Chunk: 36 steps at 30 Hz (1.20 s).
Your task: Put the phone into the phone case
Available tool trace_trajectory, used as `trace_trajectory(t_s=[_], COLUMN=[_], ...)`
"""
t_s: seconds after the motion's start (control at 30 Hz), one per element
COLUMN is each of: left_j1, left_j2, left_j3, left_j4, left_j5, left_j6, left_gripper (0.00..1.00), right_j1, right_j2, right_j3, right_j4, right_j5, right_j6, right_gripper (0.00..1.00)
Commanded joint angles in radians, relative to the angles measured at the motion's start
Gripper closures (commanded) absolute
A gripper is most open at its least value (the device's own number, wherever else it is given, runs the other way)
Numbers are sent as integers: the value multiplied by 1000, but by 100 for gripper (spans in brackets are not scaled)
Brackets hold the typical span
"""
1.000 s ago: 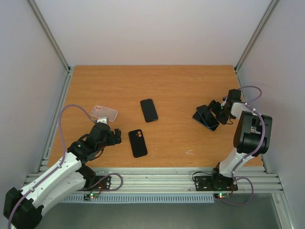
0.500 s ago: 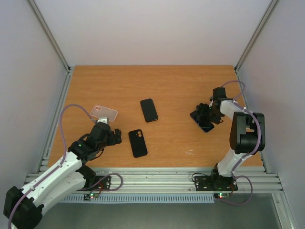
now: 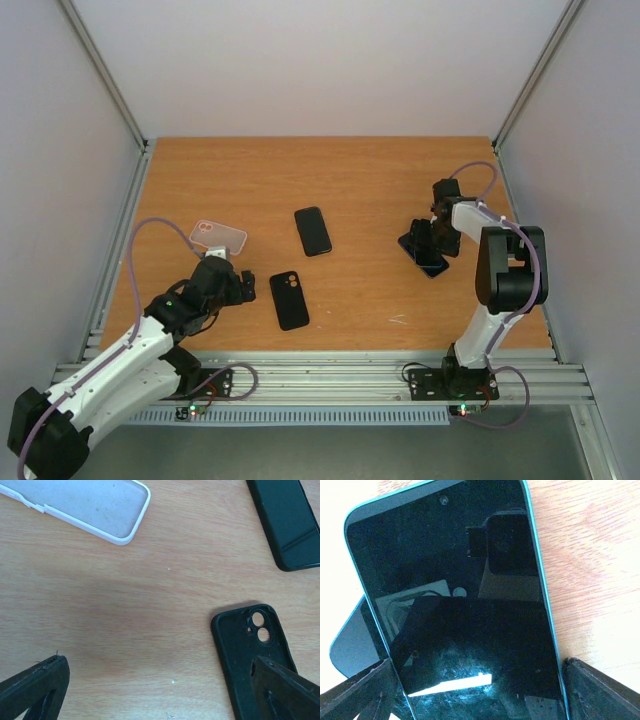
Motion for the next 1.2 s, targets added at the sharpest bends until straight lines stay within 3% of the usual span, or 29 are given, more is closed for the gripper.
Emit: trace_trajectory(t_s=[0.0,0.6,1.03,1.17], left_j1=[-1,0,0,0], left_j2=[2,-22,-146,-166], left_j3=[-12,-13,8,14], left_j4=[47,49,-1,10], left_j5=[3,25,101,132], left_j6=[7,-3,-96,-123], left_gripper=[1,1,1,1], right_j1=[5,5,5,57], right_j2=[48,-37,-231,-278], right_j3=[6,-15,-73,-96], right_j4=[-69,-32,-4,7], right_j5=[40,37,8,-33], right_j6=[-26,-14,13,15], right_gripper=[12,38,46,47])
